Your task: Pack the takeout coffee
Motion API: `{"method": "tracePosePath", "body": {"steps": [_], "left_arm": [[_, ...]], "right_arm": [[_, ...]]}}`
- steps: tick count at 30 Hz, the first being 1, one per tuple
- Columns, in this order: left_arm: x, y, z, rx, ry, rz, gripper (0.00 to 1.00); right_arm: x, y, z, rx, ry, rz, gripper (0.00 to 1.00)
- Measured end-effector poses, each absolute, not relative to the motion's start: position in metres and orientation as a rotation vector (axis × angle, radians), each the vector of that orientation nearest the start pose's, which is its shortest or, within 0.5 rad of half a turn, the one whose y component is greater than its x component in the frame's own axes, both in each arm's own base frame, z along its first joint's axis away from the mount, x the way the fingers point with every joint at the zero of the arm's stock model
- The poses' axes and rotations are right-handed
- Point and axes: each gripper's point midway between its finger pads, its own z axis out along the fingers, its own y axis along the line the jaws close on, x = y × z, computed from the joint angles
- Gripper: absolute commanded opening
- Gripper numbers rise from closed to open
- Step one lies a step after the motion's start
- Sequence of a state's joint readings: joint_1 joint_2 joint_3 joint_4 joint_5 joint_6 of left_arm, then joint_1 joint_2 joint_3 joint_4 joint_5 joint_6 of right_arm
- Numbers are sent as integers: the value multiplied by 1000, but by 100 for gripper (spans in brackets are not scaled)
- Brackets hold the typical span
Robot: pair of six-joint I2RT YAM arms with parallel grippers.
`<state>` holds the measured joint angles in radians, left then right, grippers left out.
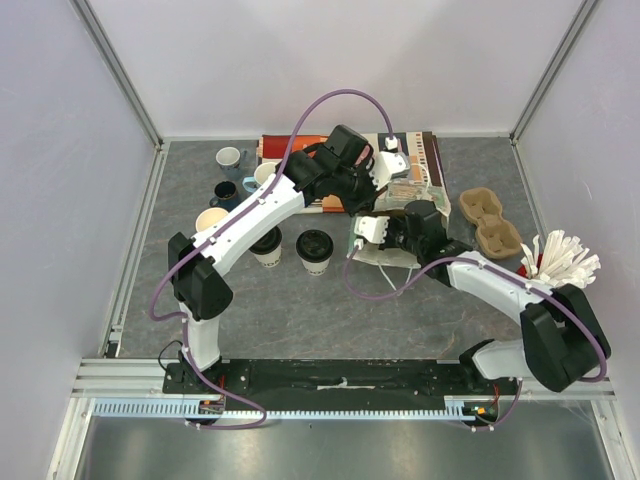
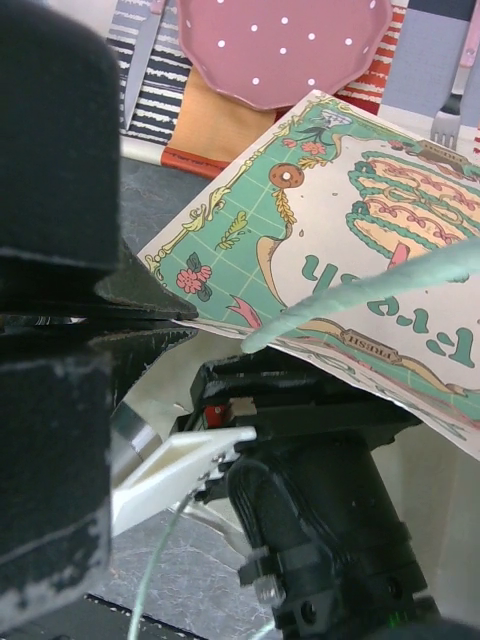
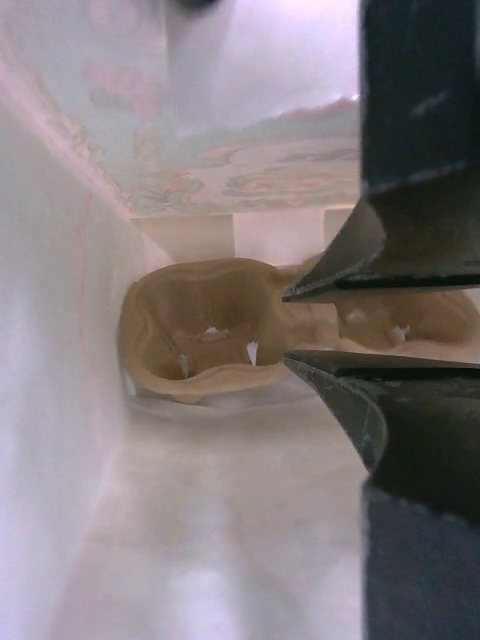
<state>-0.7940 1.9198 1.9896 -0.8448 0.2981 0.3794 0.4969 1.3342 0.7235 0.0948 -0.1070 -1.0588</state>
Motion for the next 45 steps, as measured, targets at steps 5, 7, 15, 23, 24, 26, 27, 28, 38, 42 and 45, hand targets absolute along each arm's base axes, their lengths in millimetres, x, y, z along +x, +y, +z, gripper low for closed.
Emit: {"method": "tracePosePath", "body": {"steps": [5,7,15,23,24,26,27,28,38,42,45], "left_arm": [[320,-380,236,1445,1903,-559,2],[318,-380,236,1449,1903,-570,2],[317,-379,242,1451,1900,-572,2],[313,-375,239,1462,1924,-581,2],[313,-375,239,1462,1926,-581,2],[312,-375,240,1463,1925,-589,2],[313,-375,240,1462,1923,-589,2],[313,-375,241,1460,1922,-589,2],[317,-375,243,1449,1914,-578,2],[316,-377,243,1445,1917,-582,2],[316,-377,243,1438,1922,-576,2]], "right_arm": [[370,173,111,-1588,1468,-278,47],[370,170,97,-1637,1480,-295,52],[373,160,80,-1735,1490,-370,72],[388,162,66,-1722,1557,-386,48],[390,162,64,-1721,1564,-389,34],[393,162,63,-1709,1579,-398,15],[395,162,64,-1703,1577,-403,13],[397,163,67,-1686,1583,-407,8],[397,159,76,-1584,1618,-428,0],[384,158,95,-1537,1578,-439,0],[373,163,120,-1497,1512,-416,0]]}}
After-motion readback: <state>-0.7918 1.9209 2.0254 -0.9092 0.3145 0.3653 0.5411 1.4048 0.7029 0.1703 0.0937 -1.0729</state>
